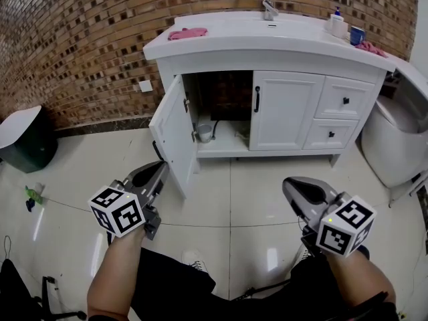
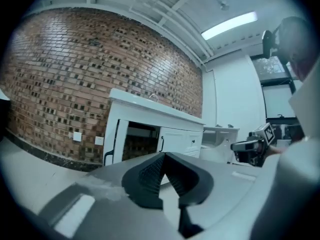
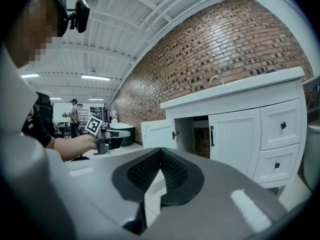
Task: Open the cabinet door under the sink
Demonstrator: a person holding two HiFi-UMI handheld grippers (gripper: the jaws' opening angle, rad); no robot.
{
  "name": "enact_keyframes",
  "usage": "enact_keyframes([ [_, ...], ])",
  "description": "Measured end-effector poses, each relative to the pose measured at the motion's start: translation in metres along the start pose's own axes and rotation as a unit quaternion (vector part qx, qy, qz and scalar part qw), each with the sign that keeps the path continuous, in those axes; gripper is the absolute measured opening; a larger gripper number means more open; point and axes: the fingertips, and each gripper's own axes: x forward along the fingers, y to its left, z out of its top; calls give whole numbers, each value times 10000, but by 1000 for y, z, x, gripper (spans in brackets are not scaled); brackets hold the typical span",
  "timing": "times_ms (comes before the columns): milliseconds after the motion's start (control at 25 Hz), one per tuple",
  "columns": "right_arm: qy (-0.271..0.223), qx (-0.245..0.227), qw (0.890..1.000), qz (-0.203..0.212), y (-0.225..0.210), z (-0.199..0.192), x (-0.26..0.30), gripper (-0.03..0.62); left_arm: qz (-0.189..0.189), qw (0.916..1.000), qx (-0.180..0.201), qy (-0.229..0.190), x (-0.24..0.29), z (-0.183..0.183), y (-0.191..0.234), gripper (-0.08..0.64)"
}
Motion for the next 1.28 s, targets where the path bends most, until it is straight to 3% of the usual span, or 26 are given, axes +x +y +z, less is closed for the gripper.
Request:
enact_keyframes([
  [240,-19,-55,10000,-56,7,-3,-10,8,-900,9948,231,-406,2,23,-95,6],
  [360,-144,-148,9998,31,16,2,-20,8,-1029,9912,717,-428,2,20,-121,6],
  [440,-179,-287,9994,63,22,3,-25,8,-938,9916,827,-325,4,6,-121,6],
  [600,-63,-351,9994,23,22,-5,-33,8,-1186,9923,206,-291,6,-7,-123,6],
  [960,10,-166,9998,-51,19,-12,-48,8,-1567,9852,667,-169,3,-12,-150,6],
  [1280,13,-198,9998,-8,26,-13,-47,8,-1483,9871,583,-168,5,-14,-141,6],
])
